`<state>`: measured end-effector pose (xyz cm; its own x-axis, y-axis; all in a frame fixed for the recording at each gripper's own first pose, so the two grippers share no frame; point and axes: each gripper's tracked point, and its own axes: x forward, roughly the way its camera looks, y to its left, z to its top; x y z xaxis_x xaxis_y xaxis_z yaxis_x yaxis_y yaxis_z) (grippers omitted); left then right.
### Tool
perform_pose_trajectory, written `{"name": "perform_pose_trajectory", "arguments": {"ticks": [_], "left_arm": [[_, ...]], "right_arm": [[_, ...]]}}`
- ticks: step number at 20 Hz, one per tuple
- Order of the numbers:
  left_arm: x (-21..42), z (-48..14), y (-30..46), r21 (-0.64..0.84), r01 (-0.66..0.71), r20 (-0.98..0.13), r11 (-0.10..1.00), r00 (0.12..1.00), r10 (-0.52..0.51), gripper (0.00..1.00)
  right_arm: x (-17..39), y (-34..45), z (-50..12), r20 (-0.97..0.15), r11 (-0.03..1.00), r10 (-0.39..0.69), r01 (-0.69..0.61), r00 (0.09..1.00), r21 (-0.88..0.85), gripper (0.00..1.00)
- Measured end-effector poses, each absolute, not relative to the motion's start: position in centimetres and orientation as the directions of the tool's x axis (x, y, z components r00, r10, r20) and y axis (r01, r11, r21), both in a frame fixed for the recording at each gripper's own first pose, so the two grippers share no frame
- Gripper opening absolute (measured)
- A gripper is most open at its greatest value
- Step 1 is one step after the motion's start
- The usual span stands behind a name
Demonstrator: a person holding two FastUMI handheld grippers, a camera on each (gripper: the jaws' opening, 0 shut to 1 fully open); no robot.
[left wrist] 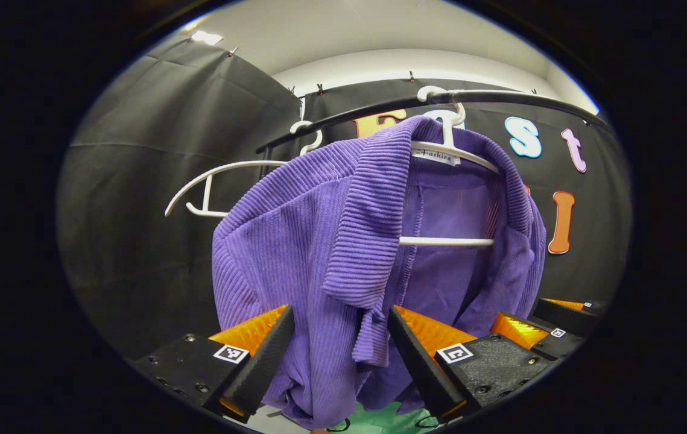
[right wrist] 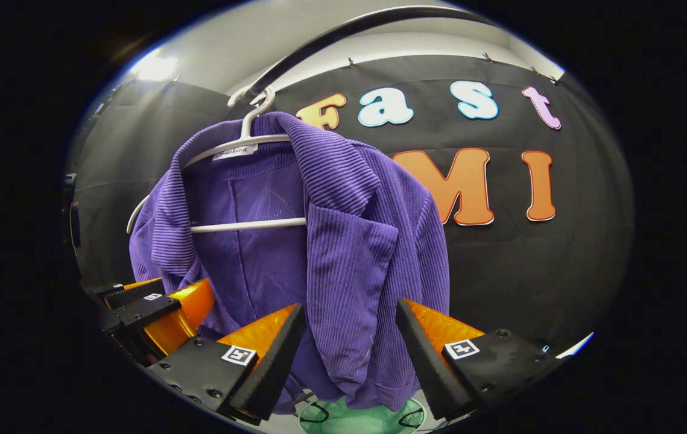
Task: Grasp the clothes on the hanger with both hands and then place them into the laundry hamper below.
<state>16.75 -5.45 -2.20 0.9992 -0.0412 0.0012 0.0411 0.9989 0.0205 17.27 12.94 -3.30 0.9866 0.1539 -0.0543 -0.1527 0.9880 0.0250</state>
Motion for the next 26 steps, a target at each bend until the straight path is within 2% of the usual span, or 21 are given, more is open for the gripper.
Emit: {"name": "perform_pose_trajectory", "arguments": {"ticks": [6,9,10,12,16,18,20,22,23,24,26], "left_arm": [[18.9,-2.1,-4.8,0.036,-0.015,0.017,0.999,1.000,0.014,0.98],[19.2,-2.0,-4.4,0.049,-0.040,0.025,0.998,0.999,0.038,0.83],[19.4,-2.0,-4.3,0.055,-0.041,0.026,0.998,0.999,0.040,0.79],[19.7,-1.9,-4.0,0.061,-0.043,0.033,0.997,0.999,0.041,0.70],[19.2,-1.7,-3.7,0.060,-0.049,0.040,0.997,0.998,0.046,0.43],[18.9,-1.3,-3.3,0.091,-0.066,0.052,0.994,0.997,0.062,0.31],[18.9,-1.3,-3.3,0.103,-0.062,0.051,0.993,0.997,0.057,0.14],[18.3,-1.4,-3.5,0.111,-0.045,0.040,0.993,0.998,0.040,0.09],[18.1,-1.2,-3.5,0.133,-0.042,0.042,0.990,0.998,0.037,0.06],[17.8,-1.1,-3.5,0.151,-0.038,0.047,0.988,0.998,0.031,0.06],[17.1,-1.3,-3.7,0.163,-0.009,0.034,0.987,0.999,0.004,0.02]], "right_arm": [[20.1,13.4,-3.3,-0.031,0.993,0.120,-0.119,0.992,0.019,0.98],[21.3,13.7,-3.5,-0.024,0.995,0.102,-0.101,0.995,0.019,0.98],[21.6,13.8,-3.6,-0.022,0.995,0.095,-0.095,0.995,0.015,0.89],[22.4,13.3,-3.6,-0.013,0.997,0.079,-0.079,0.997,0.004,0.89],[22.2,13.8,-3.3,-0.010,0.995,0.097,-0.097,0.995,0.010,0.81],[22.1,13.4,-3.0,-0.008,0.996,0.090,-0.090,0.996,0.001,0.63],[21.7,13.1,-2.9,-0.007,0.996,0.090,-0.090,0.996,-0.003,0.46],[21.0,12.3,-2.4,0.003,0.997,0.072,-0.072,0.997,-0.009,0.28],[20.8,12.2,-2.2,0.000,0.997,0.072,-0.072,0.997,-0.014,0.23],[20.9,11.9,-2.3,-0.002,0.997,0.070,-0.070,0.998,-0.022,0.09],[19.5,10.7,-1.2,0.008,0.998,0.050,-0.050,0.999,-0.032,0.09]]}}
